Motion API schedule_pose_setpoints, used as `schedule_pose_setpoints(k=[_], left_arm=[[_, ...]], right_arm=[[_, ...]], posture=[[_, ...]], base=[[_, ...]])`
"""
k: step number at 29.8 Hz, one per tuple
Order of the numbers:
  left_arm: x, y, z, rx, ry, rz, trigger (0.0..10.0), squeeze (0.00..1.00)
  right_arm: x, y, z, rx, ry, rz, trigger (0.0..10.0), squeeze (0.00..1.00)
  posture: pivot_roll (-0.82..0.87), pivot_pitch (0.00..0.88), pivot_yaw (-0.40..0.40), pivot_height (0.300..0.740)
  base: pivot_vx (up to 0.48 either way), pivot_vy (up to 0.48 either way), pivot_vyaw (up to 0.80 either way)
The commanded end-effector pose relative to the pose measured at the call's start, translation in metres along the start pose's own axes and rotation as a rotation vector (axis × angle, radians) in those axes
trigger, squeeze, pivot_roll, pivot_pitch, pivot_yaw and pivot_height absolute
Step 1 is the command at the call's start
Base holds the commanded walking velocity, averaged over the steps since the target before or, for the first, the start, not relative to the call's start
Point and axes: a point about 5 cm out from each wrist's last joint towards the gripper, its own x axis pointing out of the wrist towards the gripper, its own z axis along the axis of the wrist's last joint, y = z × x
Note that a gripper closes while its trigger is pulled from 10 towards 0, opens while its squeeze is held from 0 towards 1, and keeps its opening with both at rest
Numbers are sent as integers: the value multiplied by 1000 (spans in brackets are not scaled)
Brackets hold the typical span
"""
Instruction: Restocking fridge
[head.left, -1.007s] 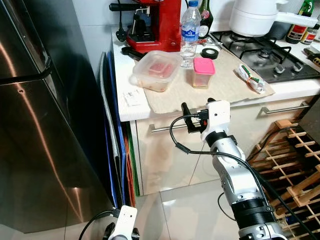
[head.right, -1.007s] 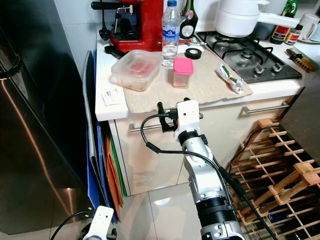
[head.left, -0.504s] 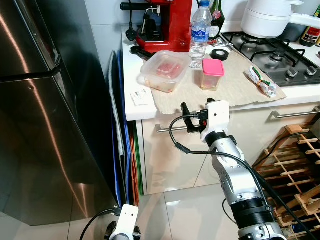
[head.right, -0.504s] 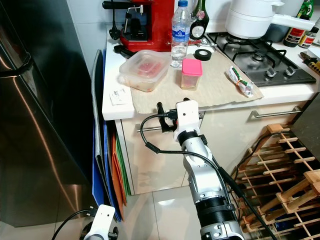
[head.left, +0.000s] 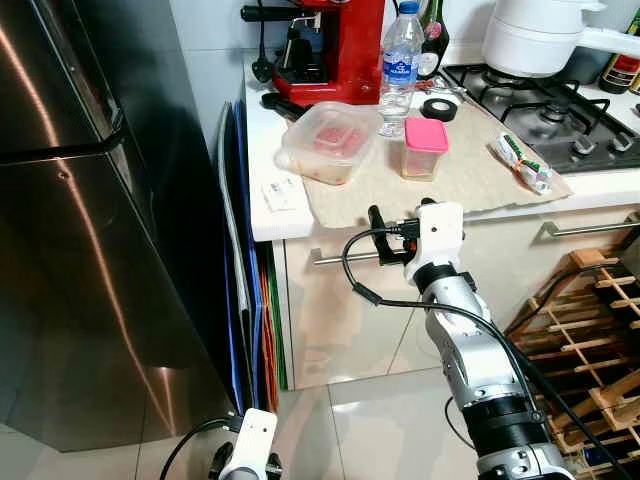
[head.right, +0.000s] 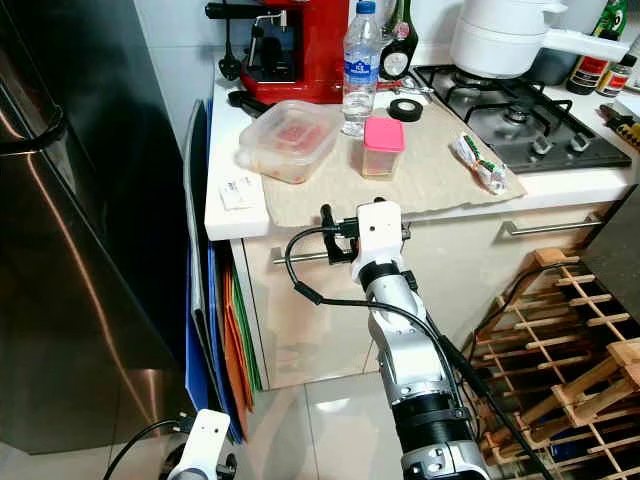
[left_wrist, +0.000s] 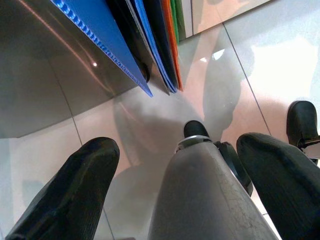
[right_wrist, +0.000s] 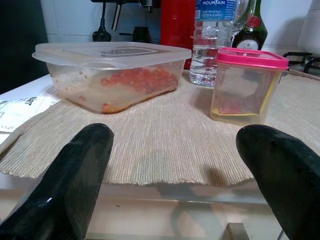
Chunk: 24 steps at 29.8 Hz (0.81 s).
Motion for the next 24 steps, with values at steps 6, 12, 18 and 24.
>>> schedule_pose_setpoints(k=[6, 12, 18, 24], left_arm=[[-149, 7, 362, -42, -1377, -352, 10000, 0], [-148, 7, 361, -41, -1373, -353, 10000, 0], [-148, 7, 361, -41, -1373, -353, 10000, 0], [-148, 7, 361, -41, -1373, -353, 10000, 0]], right_arm=[[-2, -3, -9, -2, 47, -14, 10000, 0], [-14, -10, -44, -10, 191, -41, 10000, 0], [-14, -10, -44, -10, 191, -41, 10000, 0], [-14, -10, -44, -10, 191, -41, 10000, 0]], posture=[[73, 0, 12, 740], [72, 0, 11, 740], [72, 0, 11, 740], [72, 0, 11, 740]], base=[[0, 0, 0], [0, 0, 0], [0, 0, 0], [0, 0, 0]])
